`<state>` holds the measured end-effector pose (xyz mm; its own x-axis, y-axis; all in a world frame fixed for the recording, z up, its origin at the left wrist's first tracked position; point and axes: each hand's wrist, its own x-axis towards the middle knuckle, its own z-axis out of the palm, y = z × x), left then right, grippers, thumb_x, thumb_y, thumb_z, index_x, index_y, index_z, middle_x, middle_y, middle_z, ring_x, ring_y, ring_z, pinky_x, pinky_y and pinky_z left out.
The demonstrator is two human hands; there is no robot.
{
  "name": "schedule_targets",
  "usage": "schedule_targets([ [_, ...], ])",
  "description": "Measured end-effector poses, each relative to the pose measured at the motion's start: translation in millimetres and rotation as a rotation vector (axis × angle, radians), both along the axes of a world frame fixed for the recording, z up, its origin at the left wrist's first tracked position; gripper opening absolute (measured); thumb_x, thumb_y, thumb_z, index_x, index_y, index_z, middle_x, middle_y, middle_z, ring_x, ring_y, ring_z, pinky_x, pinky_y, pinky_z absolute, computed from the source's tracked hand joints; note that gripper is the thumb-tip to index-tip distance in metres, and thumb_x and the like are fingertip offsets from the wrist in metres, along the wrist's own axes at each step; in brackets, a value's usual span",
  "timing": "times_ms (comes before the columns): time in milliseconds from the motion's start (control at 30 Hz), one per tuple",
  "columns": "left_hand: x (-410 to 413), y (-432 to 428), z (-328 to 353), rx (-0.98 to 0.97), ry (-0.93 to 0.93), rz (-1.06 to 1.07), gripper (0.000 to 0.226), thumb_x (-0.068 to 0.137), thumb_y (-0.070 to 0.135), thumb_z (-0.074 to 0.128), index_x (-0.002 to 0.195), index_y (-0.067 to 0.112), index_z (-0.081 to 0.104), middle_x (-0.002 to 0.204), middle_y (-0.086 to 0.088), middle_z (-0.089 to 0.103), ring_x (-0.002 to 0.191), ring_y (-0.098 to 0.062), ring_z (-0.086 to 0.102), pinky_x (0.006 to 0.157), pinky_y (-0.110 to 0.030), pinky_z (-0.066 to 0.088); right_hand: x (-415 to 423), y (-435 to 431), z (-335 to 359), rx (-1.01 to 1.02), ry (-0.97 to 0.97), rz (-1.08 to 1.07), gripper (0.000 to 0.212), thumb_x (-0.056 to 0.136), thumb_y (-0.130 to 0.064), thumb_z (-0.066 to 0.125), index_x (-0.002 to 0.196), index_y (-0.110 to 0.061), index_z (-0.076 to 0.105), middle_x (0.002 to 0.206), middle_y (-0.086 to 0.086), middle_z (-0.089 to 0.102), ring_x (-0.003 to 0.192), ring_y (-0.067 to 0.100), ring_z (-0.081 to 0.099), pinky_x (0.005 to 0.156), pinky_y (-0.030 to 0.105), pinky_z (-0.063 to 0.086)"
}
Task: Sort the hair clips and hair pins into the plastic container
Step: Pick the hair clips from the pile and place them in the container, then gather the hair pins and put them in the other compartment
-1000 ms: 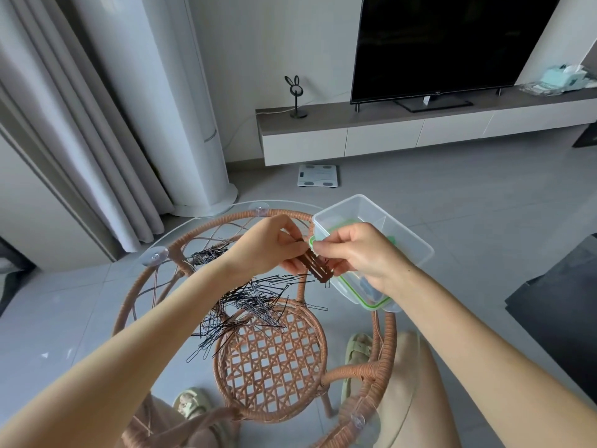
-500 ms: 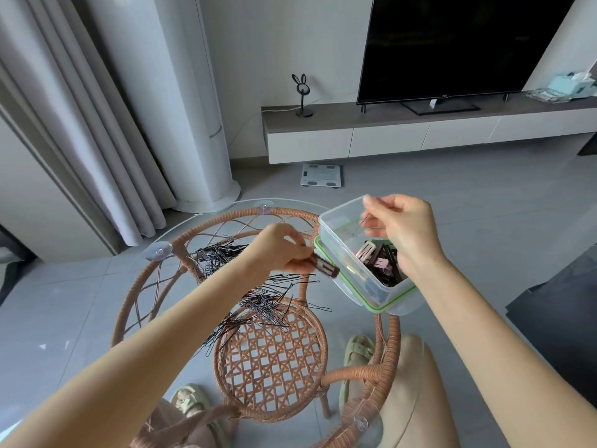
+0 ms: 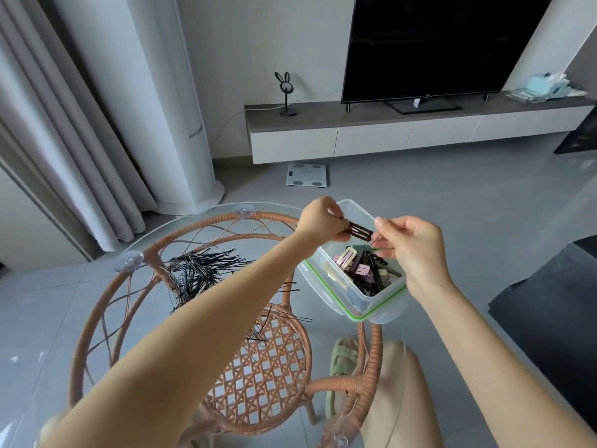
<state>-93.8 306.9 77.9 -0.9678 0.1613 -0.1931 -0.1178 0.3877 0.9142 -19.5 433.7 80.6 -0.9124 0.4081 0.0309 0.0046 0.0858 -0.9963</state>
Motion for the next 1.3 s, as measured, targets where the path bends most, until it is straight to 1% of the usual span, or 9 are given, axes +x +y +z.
schedule_targets([
  [133,13,-3,1,-0.234,0.092,-0.248,0.016,0.082,0.012,0.064,0.097,0.008,0.064,0.104,-0.011,0.069,0.086,-0.026,0.070,0.083,-0.036,0.058,-3,1,-6,0.038,-0.028,-0.015,0.016,0.084,-0.012,0.065,0.069,-0.010,0.060,0.064,0.008,0.063,0.051,0.012,0.060,0.046,0.018,0.050],
  [367,-8,-77,8,-0.159,0.163,0.082,0.022,0.084,0.003,0.052,0.069,0.015,0.063,0.068,-0.003,0.064,0.071,-0.023,0.066,0.081,-0.040,0.058,-39,-23,-7,0.167,-0.006,-0.038,0.025,0.082,-0.013,0.066,0.058,-0.014,0.058,0.062,0.011,0.065,0.056,0.025,0.061,0.067,0.041,0.059],
  [467,-7,-114,1,-0.220,0.165,0.169,0.026,0.085,0.011,0.054,0.062,0.022,0.061,0.065,-0.002,0.064,0.067,-0.022,0.062,0.080,-0.040,0.058,-70,-29,-23,0.294,-0.036,-0.015,0.013,0.079,-0.019,0.069,0.068,-0.013,0.066,0.076,0.013,0.071,0.076,0.032,0.068,0.078,0.049,0.056],
  [633,20,-183,-25,-0.511,0.215,0.303,0.022,0.089,0.019,0.051,0.096,0.012,0.071,0.104,-0.009,0.071,0.096,-0.028,0.064,0.083,-0.032,0.049,-74,-47,-37,0.594,-0.050,0.001,0.018,0.086,-0.013,0.061,0.087,0.003,0.069,0.092,0.020,0.071,0.086,0.034,0.065,0.076,0.033,0.046],
  [800,28,-245,-66,-0.734,0.265,0.342,0.033,0.093,0.028,0.044,0.120,0.021,0.060,0.133,-0.005,0.057,0.118,-0.028,0.055,0.093,-0.035,0.044,-36,-89,-36,0.737,0.190,0.067,0.025,0.093,-0.012,0.047,0.074,-0.002,0.061,0.062,0.004,0.060,0.057,0.018,0.051,0.055,0.024,0.037],
  [900,24,-269,-91,-0.835,0.125,0.301,0.046,0.094,0.045,0.034,0.138,0.030,0.042,0.153,-0.006,0.027,0.141,-0.032,0.023,0.115,-0.047,0.019,-12,-122,-69,0.782,0.218,0.340,0.024,0.094,-0.017,0.048,0.104,-0.002,0.066,0.105,0.010,0.070,0.096,0.020,0.064,0.082,0.021,0.046],
  [1000,14,-278,-110,-0.889,0.017,0.279,0.053,0.093,0.057,0.023,0.143,0.041,0.023,0.157,-0.007,0.012,0.145,-0.034,0.005,0.114,-0.057,-0.001,0,-132,-109,0.882,0.047,0.459,0.044,0.096,-0.032,0.042,0.132,-0.007,0.047,0.144,0.010,0.043,0.135,0.023,0.037,0.111,0.033,0.031],
  [1133,-2,-270,-118,-0.921,0.049,0.199,0.058,0.091,0.060,0.016,0.145,0.039,0.014,0.158,-0.005,0.003,0.145,-0.032,-0.006,0.115,-0.051,-0.008,-9,-142,-136,1.052,-0.104,0.465,0.064,0.096,-0.050,0.022,0.147,-0.012,0.018,0.156,0.011,0.014,0.145,0.022,0.009,0.119,0.034,0.007],
  [1300,-24,-255,-119,-0.905,0.134,0.036,0.058,0.094,0.056,0.012,0.146,0.033,0.010,0.158,-0.001,0.000,0.146,-0.023,-0.008,0.118,-0.044,-0.010,-43,-176,-131,1.074,-0.145,0.510,0.066,0.096,-0.049,0.018,0.147,-0.008,0.010,0.156,0.014,0.009,0.145,0.025,0.006,0.120,0.043,0.006],
])
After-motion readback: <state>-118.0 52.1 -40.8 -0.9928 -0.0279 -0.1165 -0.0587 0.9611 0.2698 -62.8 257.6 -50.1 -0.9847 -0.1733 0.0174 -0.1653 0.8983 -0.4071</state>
